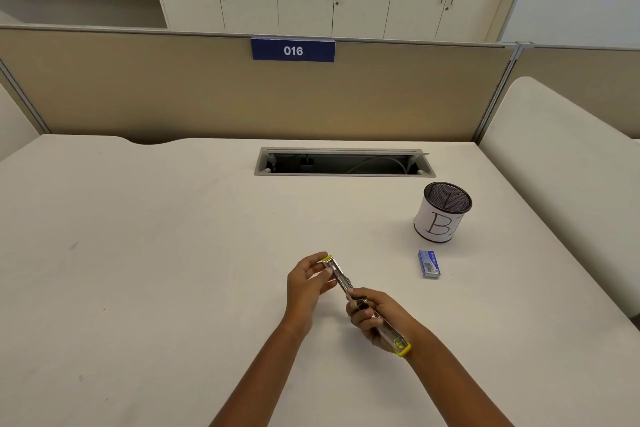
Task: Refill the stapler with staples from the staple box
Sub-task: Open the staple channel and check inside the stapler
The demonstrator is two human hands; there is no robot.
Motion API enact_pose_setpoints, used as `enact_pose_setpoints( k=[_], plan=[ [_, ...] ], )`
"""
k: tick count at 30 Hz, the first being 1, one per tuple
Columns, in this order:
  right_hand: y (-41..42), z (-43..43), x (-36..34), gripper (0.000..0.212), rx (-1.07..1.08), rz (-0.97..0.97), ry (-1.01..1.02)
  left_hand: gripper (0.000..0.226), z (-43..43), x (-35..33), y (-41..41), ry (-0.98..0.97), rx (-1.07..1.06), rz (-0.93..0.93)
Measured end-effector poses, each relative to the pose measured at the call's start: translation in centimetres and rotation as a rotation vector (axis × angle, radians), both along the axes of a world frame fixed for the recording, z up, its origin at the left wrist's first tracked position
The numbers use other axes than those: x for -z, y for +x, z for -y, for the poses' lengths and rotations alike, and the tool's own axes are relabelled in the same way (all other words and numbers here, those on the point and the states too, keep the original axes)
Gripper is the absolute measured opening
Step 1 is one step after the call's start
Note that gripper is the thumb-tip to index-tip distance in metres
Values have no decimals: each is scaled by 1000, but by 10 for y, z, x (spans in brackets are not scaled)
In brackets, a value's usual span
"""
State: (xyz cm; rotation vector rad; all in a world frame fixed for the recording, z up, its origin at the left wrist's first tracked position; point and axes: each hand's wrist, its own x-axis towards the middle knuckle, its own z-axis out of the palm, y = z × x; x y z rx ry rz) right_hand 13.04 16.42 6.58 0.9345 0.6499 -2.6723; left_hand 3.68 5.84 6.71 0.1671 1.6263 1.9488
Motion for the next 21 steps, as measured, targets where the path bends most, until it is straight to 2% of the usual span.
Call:
enact_pose_setpoints(
  k=[9, 18, 21],
  plan=[
    [0, 5, -3, 14, 7, -18, 275, 35, -1, -7, 3, 17, -19, -107],
    [-2, 7, -6, 16, -1, -23, 300, 36, -3, -3, 5, -5, -92, -149],
    [-2, 11, -8, 12, 24, -10, 511, 27, -3, 1, 5, 13, -108, -97]
  ],
)
